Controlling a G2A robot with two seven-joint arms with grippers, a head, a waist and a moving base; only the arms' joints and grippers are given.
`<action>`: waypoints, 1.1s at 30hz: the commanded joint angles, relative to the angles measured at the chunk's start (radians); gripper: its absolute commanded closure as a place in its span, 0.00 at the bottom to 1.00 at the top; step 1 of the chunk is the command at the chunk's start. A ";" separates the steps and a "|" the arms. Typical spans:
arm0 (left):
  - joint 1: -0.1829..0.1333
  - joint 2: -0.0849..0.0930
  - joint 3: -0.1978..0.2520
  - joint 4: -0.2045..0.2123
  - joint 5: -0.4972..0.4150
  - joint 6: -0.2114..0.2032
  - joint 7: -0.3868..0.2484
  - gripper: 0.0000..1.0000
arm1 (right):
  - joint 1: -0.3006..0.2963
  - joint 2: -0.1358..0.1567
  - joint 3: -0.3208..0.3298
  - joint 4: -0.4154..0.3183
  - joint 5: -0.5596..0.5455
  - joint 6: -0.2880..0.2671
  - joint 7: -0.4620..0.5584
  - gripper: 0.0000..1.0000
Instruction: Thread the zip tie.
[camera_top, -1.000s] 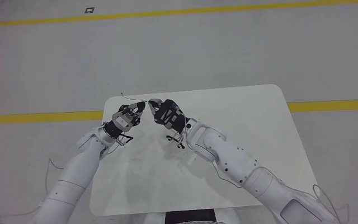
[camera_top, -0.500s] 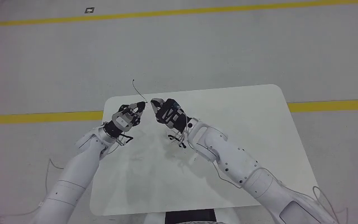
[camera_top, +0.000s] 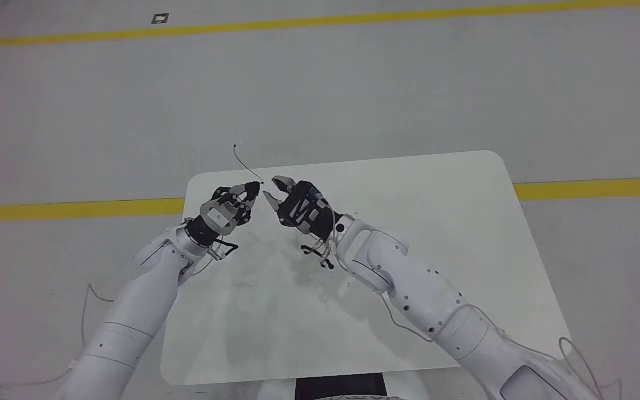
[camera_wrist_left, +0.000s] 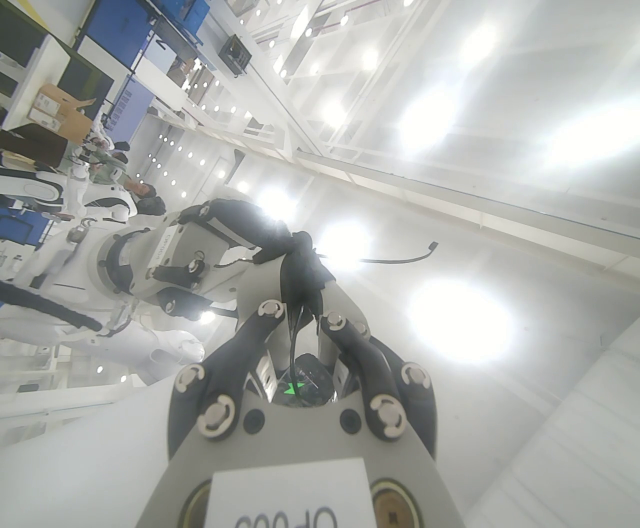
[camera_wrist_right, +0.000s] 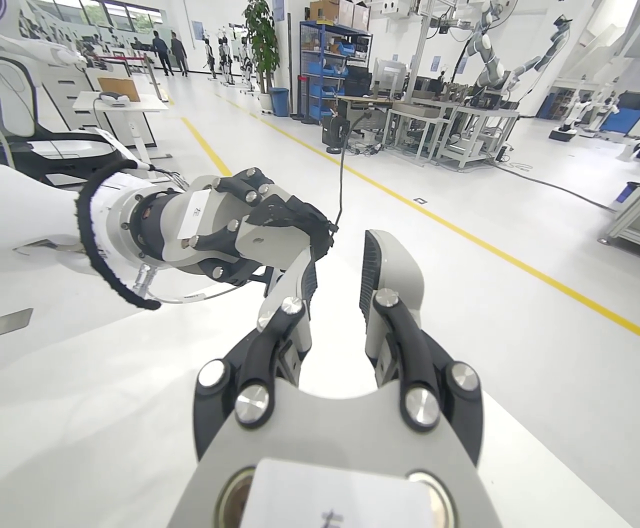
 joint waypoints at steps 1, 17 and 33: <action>0.000 0.000 0.000 0.000 0.000 0.000 0.000 1.00 | -0.002 -0.002 0.002 0.000 -0.001 0.000 -0.001 0.83; 0.000 0.000 0.000 0.000 0.000 0.000 0.000 1.00 | 0.000 -0.020 0.005 0.003 -0.015 -0.004 -0.005 0.86; 0.000 0.000 0.000 0.000 0.000 0.000 0.000 1.00 | -0.001 -0.034 0.017 0.009 -0.027 -0.006 0.000 0.91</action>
